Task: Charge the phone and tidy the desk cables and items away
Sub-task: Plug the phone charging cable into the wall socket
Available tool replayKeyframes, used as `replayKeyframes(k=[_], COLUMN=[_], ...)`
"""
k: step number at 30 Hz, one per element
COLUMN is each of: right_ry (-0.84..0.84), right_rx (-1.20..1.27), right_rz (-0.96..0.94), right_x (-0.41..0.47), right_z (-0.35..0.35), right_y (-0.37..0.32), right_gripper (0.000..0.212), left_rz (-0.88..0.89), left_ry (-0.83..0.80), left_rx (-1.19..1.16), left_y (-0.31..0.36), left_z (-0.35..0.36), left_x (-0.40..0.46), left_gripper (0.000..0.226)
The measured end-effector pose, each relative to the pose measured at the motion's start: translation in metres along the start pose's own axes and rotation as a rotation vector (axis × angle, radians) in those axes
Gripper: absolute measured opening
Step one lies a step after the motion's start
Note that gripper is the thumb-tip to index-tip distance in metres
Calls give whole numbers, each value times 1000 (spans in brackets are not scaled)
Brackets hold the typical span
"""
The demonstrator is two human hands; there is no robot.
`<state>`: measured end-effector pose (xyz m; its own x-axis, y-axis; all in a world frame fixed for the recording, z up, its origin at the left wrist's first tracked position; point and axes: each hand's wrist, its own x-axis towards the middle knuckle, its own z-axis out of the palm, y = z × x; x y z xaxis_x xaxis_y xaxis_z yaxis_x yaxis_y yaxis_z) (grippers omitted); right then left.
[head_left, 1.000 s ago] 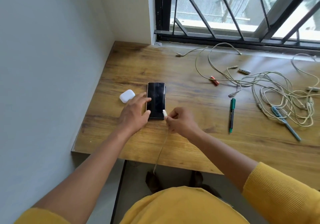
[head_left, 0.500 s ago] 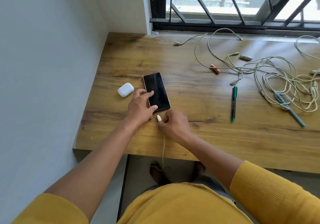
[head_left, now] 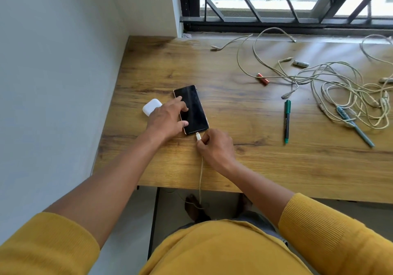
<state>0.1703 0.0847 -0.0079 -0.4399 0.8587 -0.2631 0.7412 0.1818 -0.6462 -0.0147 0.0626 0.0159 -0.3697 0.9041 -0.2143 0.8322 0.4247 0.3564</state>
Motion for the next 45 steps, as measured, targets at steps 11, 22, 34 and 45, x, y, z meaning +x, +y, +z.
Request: replayKeyframes(k=[11,22,34,45], right_ry=[19,31,47,33], right_rx=[28,4,-3,-104], right_rz=[9,23,3,-51], right_x=[-3,-1,3,13], right_z=[1,0,3,-7], right_y=[3,4,4,1], right_gripper=[15,17,11,12], left_rz=[-17,-37,-40,-43], left_ry=[-22,-17,-18,-38], left_rx=[35,8,-15,-51], left_y=[-2,-6,-7,-7], left_z=[1,5,6,3], left_x=[0,3,2,1], left_gripper=[70,72,71,68])
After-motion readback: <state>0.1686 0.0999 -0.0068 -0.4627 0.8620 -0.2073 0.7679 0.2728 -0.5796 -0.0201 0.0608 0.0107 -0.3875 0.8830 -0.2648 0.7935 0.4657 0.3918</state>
